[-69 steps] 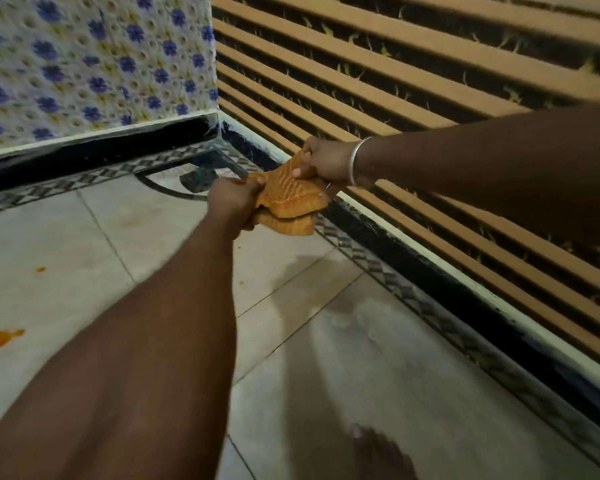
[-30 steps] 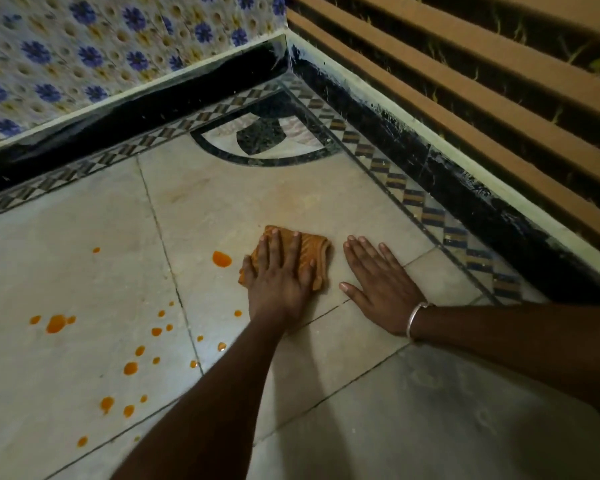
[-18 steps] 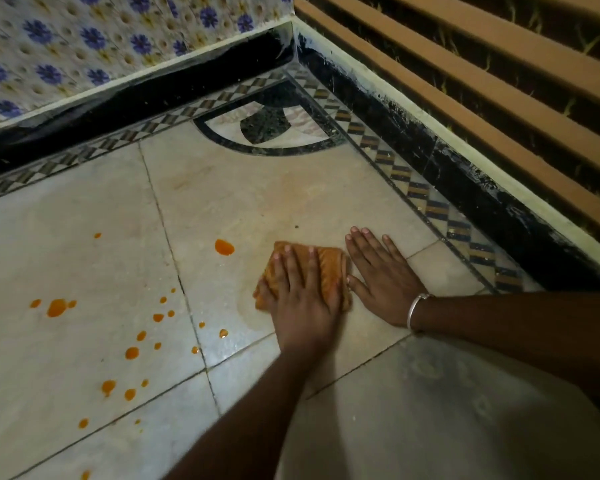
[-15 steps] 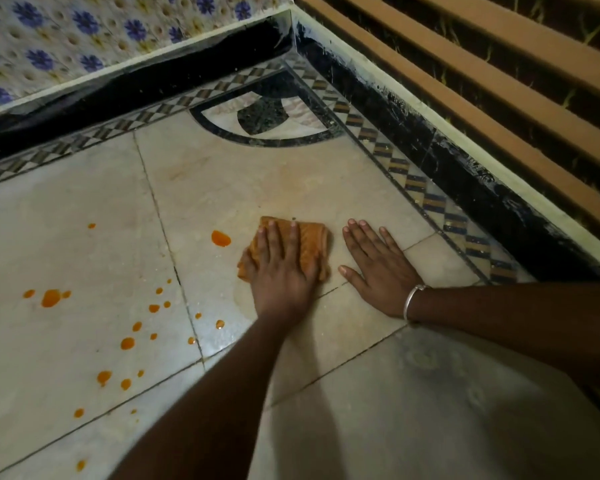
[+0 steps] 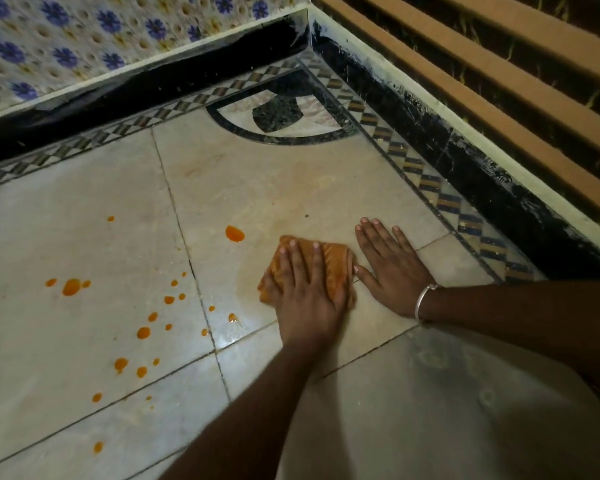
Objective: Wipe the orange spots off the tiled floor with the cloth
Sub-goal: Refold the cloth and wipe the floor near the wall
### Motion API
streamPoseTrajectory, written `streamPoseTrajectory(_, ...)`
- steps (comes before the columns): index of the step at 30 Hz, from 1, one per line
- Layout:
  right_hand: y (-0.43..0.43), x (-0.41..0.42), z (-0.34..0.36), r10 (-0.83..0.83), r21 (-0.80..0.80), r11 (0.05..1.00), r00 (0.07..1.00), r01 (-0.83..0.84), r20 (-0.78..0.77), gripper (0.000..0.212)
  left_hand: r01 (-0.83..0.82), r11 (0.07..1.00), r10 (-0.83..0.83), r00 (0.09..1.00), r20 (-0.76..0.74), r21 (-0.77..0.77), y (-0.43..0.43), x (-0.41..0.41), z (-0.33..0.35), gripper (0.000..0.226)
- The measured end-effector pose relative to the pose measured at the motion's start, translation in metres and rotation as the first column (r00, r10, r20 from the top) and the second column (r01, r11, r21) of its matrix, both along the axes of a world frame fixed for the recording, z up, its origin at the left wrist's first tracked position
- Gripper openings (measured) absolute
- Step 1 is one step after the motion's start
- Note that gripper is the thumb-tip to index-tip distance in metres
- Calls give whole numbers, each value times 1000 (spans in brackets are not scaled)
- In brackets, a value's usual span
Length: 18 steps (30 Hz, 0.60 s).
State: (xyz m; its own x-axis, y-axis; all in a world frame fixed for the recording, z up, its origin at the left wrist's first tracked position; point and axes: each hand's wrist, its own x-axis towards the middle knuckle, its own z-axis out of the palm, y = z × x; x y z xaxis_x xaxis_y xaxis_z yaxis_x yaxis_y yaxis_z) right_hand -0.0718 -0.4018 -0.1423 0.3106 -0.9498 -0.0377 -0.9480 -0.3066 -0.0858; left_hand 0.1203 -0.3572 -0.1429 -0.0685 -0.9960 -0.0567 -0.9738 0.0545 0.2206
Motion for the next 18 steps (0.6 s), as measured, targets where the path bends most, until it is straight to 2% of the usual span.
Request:
streamPoseTrajectory(2,0,1,1,0,22,1000,1000,0,-1,77,13,1000,-13,1000,15,17,-21,14,2,81)
streamPoseTrajectory(5,0,0,0,6,39,999,1000,-6,3,78,-92,995,91,996,23,26,-27,39,0,79)
streamPoseTrajectory(8,-1,-2,1,6,65,998,1000,-7,5,79,-182,983,182,983,-16,14,8,47,2,86)
streamPoseTrajectory(12,-2,-1,3,3,98,995,1000,-2,-3,85,-143,984,145,989,-14,111,59,32,16,94)
streamPoseTrajectory(18,-10,-8,16,45,241,970,998,-34,-38,98,-133,933,84,984,158,334,55,14,58,58)
